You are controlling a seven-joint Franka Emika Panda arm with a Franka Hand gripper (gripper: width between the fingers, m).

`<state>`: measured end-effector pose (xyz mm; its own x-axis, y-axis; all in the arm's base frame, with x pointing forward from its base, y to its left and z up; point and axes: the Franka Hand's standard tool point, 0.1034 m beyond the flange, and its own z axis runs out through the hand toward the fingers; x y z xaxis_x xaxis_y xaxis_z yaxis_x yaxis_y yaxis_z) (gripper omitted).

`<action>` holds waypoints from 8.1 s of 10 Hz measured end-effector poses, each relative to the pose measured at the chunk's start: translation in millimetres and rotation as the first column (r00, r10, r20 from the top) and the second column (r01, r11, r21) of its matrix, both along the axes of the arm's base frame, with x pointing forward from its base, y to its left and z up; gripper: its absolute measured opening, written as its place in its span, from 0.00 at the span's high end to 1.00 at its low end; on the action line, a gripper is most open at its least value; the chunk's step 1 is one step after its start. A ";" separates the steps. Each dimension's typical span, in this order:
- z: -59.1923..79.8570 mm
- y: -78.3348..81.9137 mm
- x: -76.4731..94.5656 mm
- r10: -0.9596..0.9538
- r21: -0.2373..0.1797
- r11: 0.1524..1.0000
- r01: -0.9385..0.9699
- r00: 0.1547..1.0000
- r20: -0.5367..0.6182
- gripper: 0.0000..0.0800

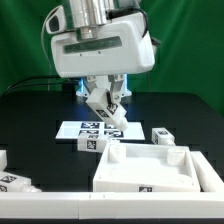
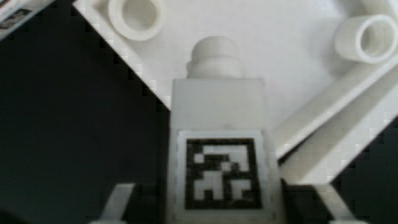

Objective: Assemble one leg

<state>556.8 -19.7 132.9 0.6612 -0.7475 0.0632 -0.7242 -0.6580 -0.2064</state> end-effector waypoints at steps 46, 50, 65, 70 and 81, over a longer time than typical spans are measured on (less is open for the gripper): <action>-46.0 111.3 63.1 0.589 -0.366 0.751 -0.549 0.808 -0.004 0.19; -35.4 104.9 69.3 0.513 -0.185 0.826 -0.533 0.846 -0.146 0.19; -49.7 118.9 64.2 -0.046 -0.142 0.989 0.041 0.998 -0.034 0.64; -50.5 116.8 79.2 -0.686 0.020 0.719 0.695 0.713 -0.147 0.64; -51.0 132.8 74.6 0.133 -0.127 0.982 -0.143 0.988 -0.082 0.19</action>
Offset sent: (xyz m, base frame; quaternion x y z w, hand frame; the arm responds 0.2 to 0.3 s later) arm 0.0590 0.0334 0.0088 -0.0276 0.1947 -0.1400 0.9704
